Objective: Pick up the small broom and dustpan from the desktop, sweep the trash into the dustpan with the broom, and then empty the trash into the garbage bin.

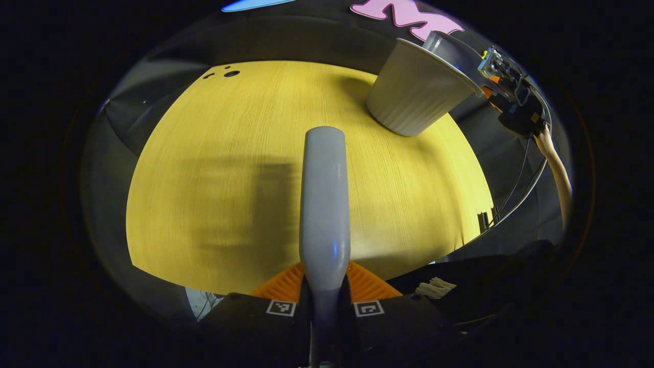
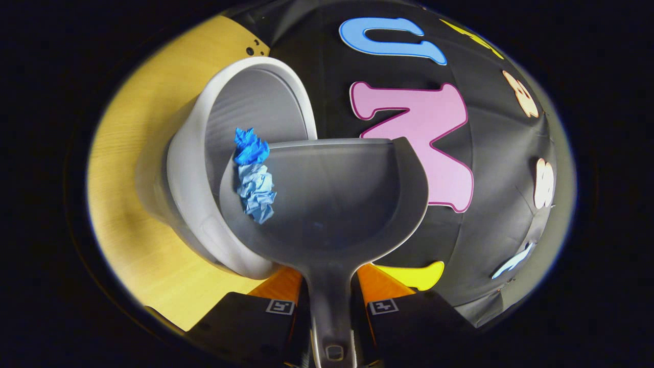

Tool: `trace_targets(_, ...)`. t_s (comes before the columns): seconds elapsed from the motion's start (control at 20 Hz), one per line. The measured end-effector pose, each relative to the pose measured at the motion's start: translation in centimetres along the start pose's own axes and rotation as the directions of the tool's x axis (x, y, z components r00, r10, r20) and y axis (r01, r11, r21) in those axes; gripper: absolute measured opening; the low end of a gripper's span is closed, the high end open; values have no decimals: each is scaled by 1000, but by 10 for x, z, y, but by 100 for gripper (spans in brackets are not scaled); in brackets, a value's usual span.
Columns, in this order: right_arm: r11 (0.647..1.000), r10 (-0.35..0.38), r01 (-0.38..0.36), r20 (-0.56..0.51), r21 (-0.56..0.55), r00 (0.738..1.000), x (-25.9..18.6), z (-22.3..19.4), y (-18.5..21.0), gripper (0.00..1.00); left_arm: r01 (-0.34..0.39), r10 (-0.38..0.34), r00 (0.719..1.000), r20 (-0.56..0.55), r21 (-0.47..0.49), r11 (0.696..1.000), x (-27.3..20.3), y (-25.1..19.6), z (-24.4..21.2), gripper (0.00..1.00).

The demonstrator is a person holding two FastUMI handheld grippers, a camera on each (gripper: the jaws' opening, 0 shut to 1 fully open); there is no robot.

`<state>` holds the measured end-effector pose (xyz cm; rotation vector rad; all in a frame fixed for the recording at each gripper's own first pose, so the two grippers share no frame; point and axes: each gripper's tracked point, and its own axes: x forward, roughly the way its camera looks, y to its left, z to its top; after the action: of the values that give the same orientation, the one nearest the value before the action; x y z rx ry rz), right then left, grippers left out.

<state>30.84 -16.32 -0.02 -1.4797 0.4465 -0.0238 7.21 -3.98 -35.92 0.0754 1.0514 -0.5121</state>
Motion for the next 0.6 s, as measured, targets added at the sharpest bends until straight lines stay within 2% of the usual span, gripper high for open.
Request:
trace_targets(0.15, 994, -41, 42, 14, -96, 999, 0, 1, -10, 37, 2, -2, 1000, 5, -3, 1000, 0, 2, 1, 27)
trace_targets(0.25, 991, -55, 58, 23, -119, 998, 1, 0, -8, 37, 2, -2, 1000, 4, -8, 1000, 0, 2, 0, 27)
trace_targets(0.45, 994, -43, 43, 10, -95, 999, 4, -1, -8, 38, -2, 2, 1000, 2, -8, 1000, 0, 3, 0, 27)
trace_targets(0.6, 1000, 2, -2, -2, -16, 1000, 4, -1, -8, 38, -7, 7, 1000, 11, 0, 1000, -2, 2, 2, 27)
